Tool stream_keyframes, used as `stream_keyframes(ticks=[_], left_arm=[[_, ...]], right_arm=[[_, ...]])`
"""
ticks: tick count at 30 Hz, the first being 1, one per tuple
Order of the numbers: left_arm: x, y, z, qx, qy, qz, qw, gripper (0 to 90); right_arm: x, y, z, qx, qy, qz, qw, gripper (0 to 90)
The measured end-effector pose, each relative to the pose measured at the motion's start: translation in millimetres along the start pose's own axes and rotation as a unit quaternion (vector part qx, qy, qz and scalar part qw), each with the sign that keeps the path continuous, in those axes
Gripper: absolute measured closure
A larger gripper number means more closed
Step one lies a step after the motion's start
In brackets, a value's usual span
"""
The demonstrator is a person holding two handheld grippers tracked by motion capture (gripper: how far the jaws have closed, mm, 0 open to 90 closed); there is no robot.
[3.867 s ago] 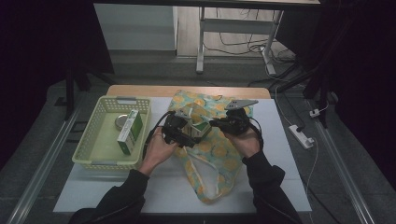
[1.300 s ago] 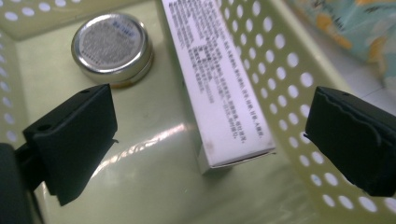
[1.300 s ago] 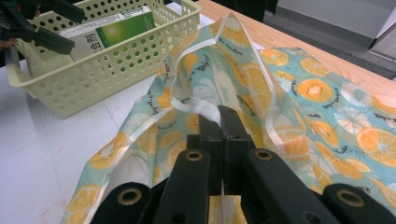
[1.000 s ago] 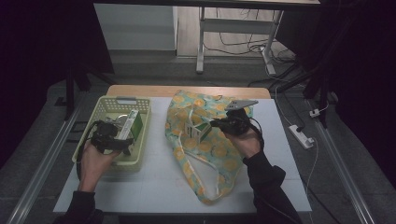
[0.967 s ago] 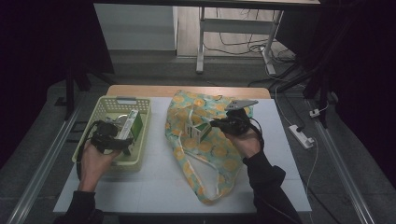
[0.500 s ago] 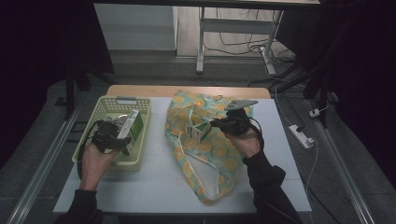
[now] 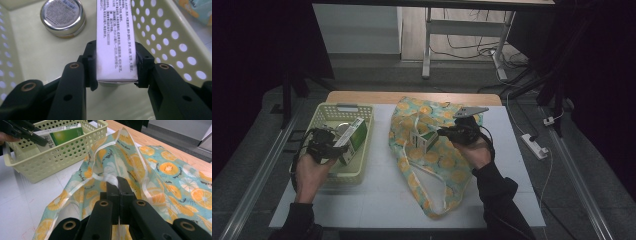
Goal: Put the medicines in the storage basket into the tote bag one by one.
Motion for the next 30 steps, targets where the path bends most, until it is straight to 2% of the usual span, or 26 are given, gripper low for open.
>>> stream_keyframes(ticks=[8,19,24,30], left_arm=[[0.3,-24.6,-7.2,-0.039,0.009,0.017,0.9991,62.0],[-10.5,-61.4,-19.2,-0.088,0.019,0.047,0.9948,62.0],[-22.7,-70.7,-22.4,-0.096,0.032,0.066,0.9926,62.0],[-44.8,-75.9,-25.6,-0.093,0.056,0.093,0.9897,62.0]], right_arm=[[-0.8,-1.4,-0.8,-0.003,0.002,0.002,1.0000,89.7],[-2.0,-2.3,-1.4,-0.006,0.003,0.005,1.0000,89.7],[-2.9,-3.4,-1.9,-0.008,0.003,0.007,0.9999,89.7],[-3.5,-4.2,-2.3,-0.010,0.004,0.008,0.9999,89.7]])
Point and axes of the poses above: each handheld gripper's, and its own axes: y roughly forward along the jaws, z roughly out of its underside, x roughly to its left, the point moved 9 cm from there along y, roughly forward along the jaws, and after that the axes turned 2 degrees about -y, right-handed, at the moved point
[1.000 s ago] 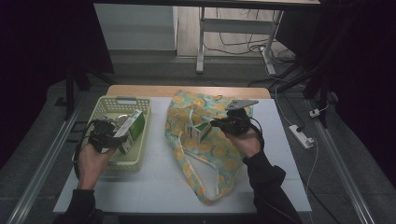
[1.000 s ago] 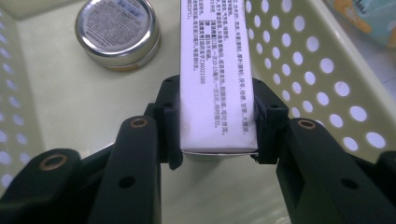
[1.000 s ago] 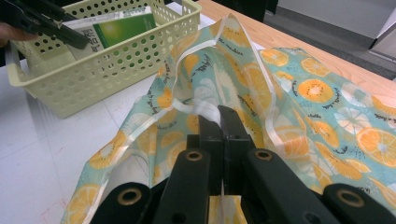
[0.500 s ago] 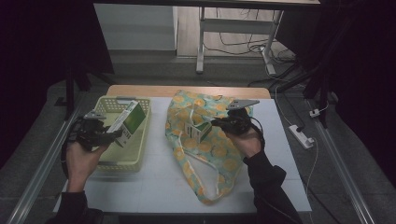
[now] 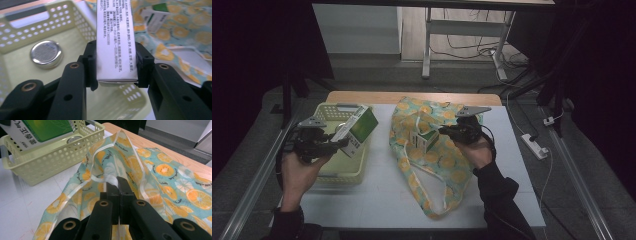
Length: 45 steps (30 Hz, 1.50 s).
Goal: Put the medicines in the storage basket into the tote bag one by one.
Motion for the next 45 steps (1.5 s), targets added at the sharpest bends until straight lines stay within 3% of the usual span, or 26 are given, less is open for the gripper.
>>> stream_keyframes(ticks=[8,13,19,30,45], left_arm=[[-35.7,7.7,-5.3,0.013,0.032,0.050,0.9982,62.0],[-57.4,22.0,-2.6,0.042,0.060,0.068,0.9950,62.0],[-77.1,40.0,1.9,0.068,0.079,0.087,0.9907,62.0],[-94.6,71.1,9.0,0.106,0.085,0.099,0.9858,61.9],[-104.2,105.0,1.2,0.133,0.074,0.094,0.9839,61.9]], right_arm=[[0.2,-0.4,-0.6,-0.001,0.000,0.000,1.0000,89.7],[0.1,-0.7,-0.8,-0.002,0.000,0.001,1.0000,89.7],[0.4,-0.5,-1.0,-0.002,-0.001,0.001,1.0000,89.7],[2.6,1.3,-1.2,-0.001,-0.004,-0.001,1.0000,89.7],[8.6,1.5,-4.2,-0.005,-0.008,-0.007,0.9999,89.7]])
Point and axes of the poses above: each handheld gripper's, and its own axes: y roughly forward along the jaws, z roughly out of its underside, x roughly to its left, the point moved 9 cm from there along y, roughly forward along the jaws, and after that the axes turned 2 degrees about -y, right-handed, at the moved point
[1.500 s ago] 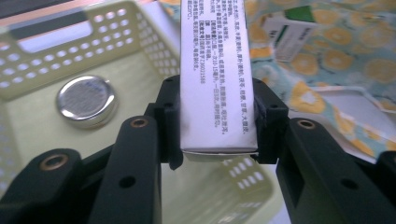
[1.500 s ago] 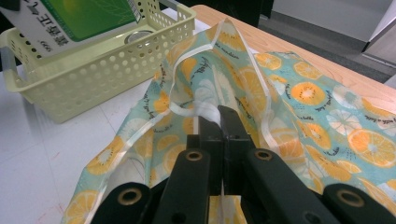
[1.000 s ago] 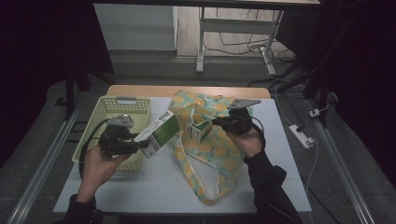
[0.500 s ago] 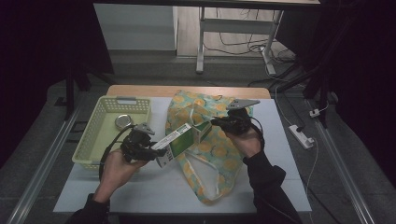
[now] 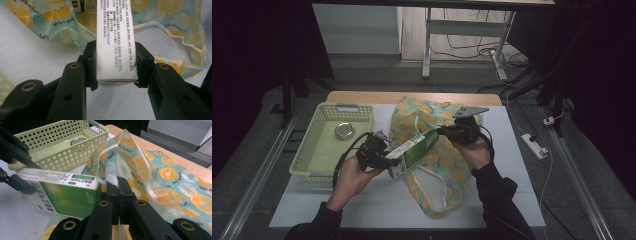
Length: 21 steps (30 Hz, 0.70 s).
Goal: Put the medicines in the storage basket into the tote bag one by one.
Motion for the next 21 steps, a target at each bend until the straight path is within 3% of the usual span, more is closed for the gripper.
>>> stream_keyframes(ticks=[15,21], left_arm=[[12.7,12.3,-16.0,-0.002,-0.023,-0.008,0.9997,61.8],[14.1,18.4,-25.5,-0.002,-0.021,-0.011,0.9997,61.8]], right_arm=[[3.5,1.9,-0.3,0.001,-0.001,-0.006,1.0000,89.8],[4.7,2.9,0.0,0.003,-0.002,-0.007,1.0000,89.7]])
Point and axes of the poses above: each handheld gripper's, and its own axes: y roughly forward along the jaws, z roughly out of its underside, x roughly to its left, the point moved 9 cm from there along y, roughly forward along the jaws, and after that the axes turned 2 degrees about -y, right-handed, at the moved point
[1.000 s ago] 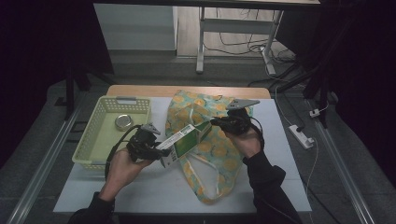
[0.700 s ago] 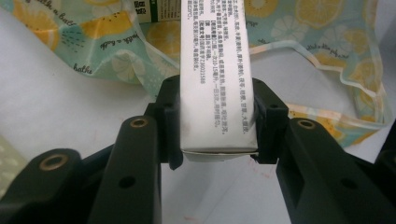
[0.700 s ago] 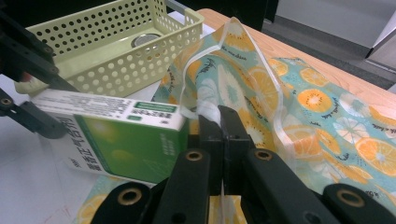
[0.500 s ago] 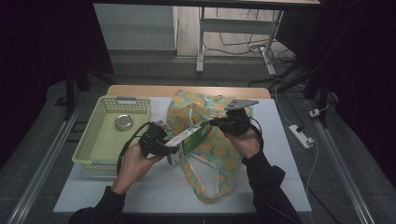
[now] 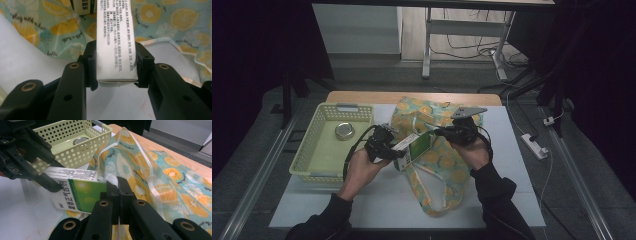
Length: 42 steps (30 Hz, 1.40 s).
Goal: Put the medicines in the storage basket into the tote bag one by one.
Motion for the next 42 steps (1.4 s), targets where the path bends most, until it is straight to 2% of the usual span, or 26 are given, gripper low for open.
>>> stream_keyframes(ticks=[9,16,27,42], left_arm=[[1.1,16.1,-20.8,-0.009,-0.007,-0.004,0.9999,61.8],[2.9,29.4,-37.5,-0.014,-0.001,-0.011,0.9998,61.8],[13.2,51.4,-57.2,-0.037,-0.005,-0.014,0.9992,61.8],[24.8,67.5,-77.0,-0.077,-0.011,-0.032,0.9965,61.7]], right_arm=[[0.4,0.8,0.8,0.001,0.001,-0.002,1.0000,89.8],[1.3,2.4,1.8,0.003,0.001,-0.004,1.0000,89.8],[0.8,5.1,4.1,0.007,0.003,-0.006,1.0000,89.7],[2.2,9.5,7.6,0.015,0.004,-0.010,0.9998,89.8]])
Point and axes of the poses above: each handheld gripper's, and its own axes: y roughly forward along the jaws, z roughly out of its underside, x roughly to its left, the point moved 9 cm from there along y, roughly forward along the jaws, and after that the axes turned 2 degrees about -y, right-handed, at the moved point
